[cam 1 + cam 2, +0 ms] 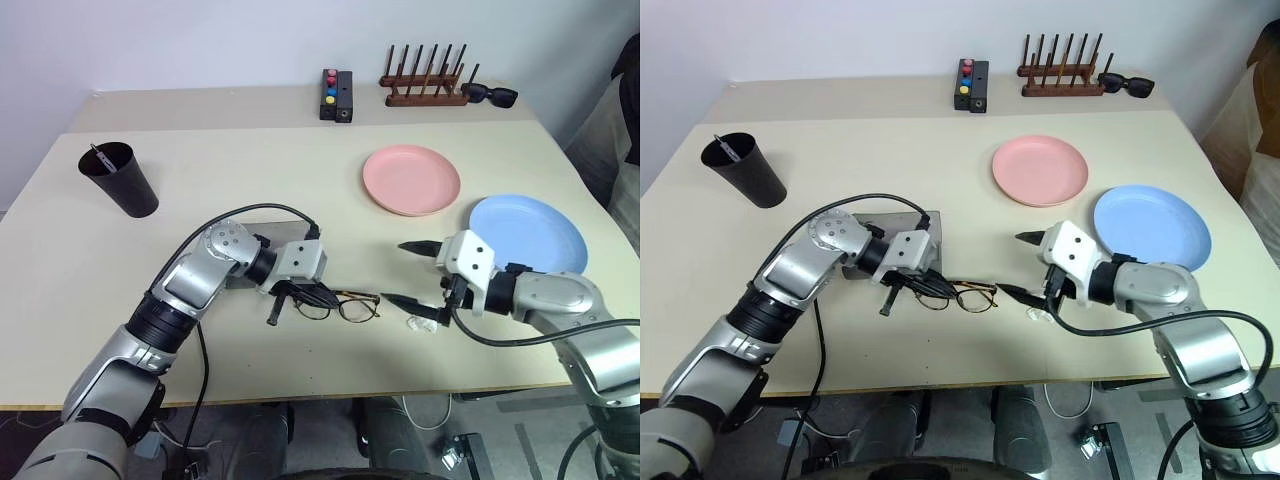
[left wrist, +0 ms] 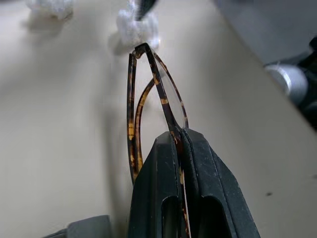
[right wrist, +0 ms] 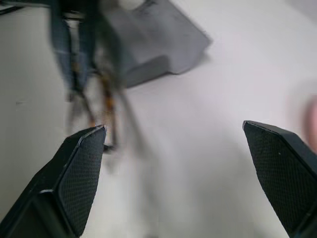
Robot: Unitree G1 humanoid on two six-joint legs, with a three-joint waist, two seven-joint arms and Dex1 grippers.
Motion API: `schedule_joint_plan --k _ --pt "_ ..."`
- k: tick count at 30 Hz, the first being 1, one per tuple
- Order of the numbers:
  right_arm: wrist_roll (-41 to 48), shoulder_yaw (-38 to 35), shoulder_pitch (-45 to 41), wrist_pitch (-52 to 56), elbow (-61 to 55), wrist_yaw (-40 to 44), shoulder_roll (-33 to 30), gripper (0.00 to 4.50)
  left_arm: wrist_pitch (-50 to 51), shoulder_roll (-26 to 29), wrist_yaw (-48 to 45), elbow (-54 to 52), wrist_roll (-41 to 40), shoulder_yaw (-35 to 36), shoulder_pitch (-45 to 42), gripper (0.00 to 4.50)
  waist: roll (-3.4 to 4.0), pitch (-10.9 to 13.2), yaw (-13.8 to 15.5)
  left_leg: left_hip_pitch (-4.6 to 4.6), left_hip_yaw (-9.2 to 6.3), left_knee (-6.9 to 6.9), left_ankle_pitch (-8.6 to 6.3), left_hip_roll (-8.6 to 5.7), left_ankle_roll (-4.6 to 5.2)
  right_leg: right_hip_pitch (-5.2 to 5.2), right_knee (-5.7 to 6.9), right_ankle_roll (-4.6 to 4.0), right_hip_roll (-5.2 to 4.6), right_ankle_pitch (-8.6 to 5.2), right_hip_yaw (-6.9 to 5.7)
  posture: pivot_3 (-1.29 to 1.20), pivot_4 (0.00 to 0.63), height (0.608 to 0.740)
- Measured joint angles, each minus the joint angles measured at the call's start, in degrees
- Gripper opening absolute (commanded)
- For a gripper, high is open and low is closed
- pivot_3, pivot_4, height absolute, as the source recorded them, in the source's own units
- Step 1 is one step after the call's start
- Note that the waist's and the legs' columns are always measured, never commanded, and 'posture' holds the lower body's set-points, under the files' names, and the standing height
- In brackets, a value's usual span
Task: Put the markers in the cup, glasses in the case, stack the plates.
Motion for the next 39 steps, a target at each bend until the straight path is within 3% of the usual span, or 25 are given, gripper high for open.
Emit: schedule_joint_plan --k 6,13,23,39 --pt "0.02 -3.14 0.35 -0.84 1.90 1.36 -1.97 4.50 2.95 4.57 -0.28 -2.00 -5.40 7.71 -0.12 0.04 0.00 0.00 -0.04 0.01 0.00 -0.01 -0.01 0.01 0.01 0.00 0.00 -0.01 0.00 -0.01 0.00 0.00 0.150 0.739" --pt "0.03 4.09 0.74 -0.82 1.23 1.14 3.56 4.50 -0.69 8.52 2.69 5.50 -4.04 12.25 -4.30 0.04 -0.01 0.01 -0.26 0.02 0.00 -0.01 -0.01 0.01 0.01 -0.01 0.00 0.00 0.01 0.00 -0.01 0.00 0.150 0.739" --pt "-1.22 9.82 -2.06 -1.42 1.35 -0.39 8.85 4.50 -9.18 9.57 2.29 17.37 2.26 10.41 -5.66 0.04 -0.01 0.01 -0.05 -0.03 0.00 -0.01 -0.01 0.00 0.01 -0.02 -0.02 -0.05 0.01 0.05 -0.01 0.00 0.150 0.739" --pt "-1.65 11.00 -1.98 -1.75 1.39 -1.26 10.94 4.50 -10.49 9.60 -1.45 17.21 4.02 10.16 -1.27 0.04 -0.01 0.01 -0.19 -0.01 0.00 -0.01 -0.01 0.01 0.01 -0.03 0.02 -0.06 0.01 0.06 0.00 0.00 0.150 0.739"
